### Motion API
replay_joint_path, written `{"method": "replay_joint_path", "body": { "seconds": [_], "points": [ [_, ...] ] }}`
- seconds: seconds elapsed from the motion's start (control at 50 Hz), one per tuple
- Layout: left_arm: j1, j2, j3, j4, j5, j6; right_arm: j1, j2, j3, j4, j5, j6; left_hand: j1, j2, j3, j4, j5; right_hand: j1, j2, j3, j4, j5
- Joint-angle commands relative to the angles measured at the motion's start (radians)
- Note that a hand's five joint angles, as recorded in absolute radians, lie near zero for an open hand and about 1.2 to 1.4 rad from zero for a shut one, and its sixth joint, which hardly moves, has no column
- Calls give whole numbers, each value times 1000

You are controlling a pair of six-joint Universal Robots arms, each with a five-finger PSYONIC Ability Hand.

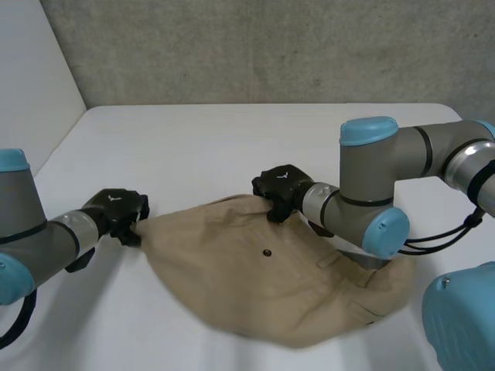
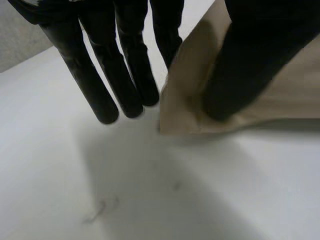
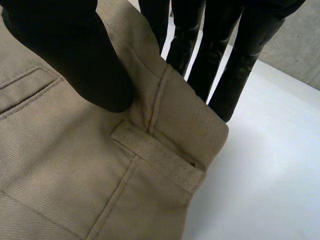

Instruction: Fold the shorts.

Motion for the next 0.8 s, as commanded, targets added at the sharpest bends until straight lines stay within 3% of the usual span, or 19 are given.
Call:
{"method": "replay_joint_path", "body": {
  "seconds": [0.02,0.12,0.2,0.22,0.3,0.38,0.58,0.8],
  "points": [
    [-21,-26,125,14,-10,13,-3,-37,-72,-70,69,-10,413,424,443,440,465,436,231,244,240,274],
    [-82,-15,275,91,-60,4,-4,-162,-66,-307,189,-71,413,424,443,440,465,436,231,244,240,274],
    [-153,5,405,236,-194,-8,-4,-260,-60,-485,258,-159,413,424,443,440,465,436,231,244,240,274],
    [-183,25,448,317,-259,-11,-4,-276,-60,-516,266,-177,413,424,443,440,465,436,231,244,240,274],
    [-235,115,494,561,-376,-11,-9,-356,-60,-667,281,-233,413,424,443,440,465,436,231,244,240,274],
    [-263,202,492,722,-403,-11,-10,-422,-57,-736,276,-234,413,424,443,440,465,436,231,244,240,274],
    [-317,241,381,688,-409,-10,-10,-502,66,-738,249,-234,413,424,443,440,465,436,231,244,240,274],
    [-321,218,7,606,-410,-11,-10,-483,454,-687,195,-249,413,424,443,440,465,436,231,244,240,274]
  ]
}}
